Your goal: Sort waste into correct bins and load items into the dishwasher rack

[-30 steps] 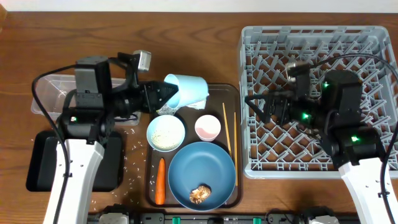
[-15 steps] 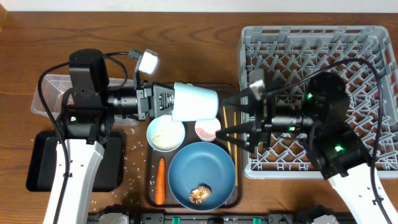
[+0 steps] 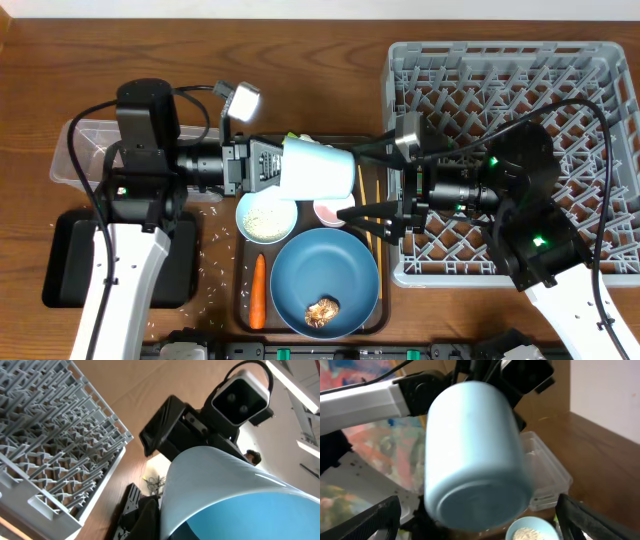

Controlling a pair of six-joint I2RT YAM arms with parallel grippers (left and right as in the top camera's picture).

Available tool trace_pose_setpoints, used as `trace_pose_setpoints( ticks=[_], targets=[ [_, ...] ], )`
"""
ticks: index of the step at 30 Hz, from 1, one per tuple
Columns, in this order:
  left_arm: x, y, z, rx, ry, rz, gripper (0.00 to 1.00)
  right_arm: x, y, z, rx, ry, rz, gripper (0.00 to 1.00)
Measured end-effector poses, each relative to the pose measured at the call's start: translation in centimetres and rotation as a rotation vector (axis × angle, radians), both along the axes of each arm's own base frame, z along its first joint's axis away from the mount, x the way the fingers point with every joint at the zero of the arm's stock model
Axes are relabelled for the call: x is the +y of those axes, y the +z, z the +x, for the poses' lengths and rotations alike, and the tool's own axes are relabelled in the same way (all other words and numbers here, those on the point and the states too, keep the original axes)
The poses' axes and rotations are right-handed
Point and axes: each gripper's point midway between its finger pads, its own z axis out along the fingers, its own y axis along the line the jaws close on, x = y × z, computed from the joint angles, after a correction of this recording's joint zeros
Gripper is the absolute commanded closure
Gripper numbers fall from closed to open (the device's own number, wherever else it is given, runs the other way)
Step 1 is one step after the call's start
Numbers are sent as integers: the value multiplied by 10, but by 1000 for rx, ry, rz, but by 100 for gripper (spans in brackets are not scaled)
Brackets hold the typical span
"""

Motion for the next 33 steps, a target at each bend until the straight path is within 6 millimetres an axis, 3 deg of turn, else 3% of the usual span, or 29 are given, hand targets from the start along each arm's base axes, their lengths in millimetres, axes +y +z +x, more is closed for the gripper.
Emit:
trace_pose_setpoints(
  ticks=[4, 11, 18, 22, 26, 29, 30, 33],
  targets=[
    [-2, 0, -2, 0, -8, 0, 94, 0, 6, 4, -39, -17, 15, 4],
    [-2, 0, -1, 0, -8, 0, 94, 4, 3, 13, -49, -23, 17, 11],
    [-1, -1, 0, 3, -2, 2, 94, 24, 2, 12, -70, 39, 41, 16],
    [-2, -1, 0, 5, -4, 2, 94, 28, 4, 9, -75, 52, 50, 27],
    [-2, -1, 0, 5, 0, 4, 94, 28, 5, 6, -57, 67, 55, 46],
    [-2, -1, 0, 4, -2, 3, 94, 28, 5, 6, -40, 68, 57, 51],
    [-2, -1, 0, 5, -2, 2, 89, 28, 5, 6, -39, 68, 57, 52],
    [-2, -1, 0, 6, -5, 1, 60, 28, 5, 6, -37, 68, 56, 53]
  ],
)
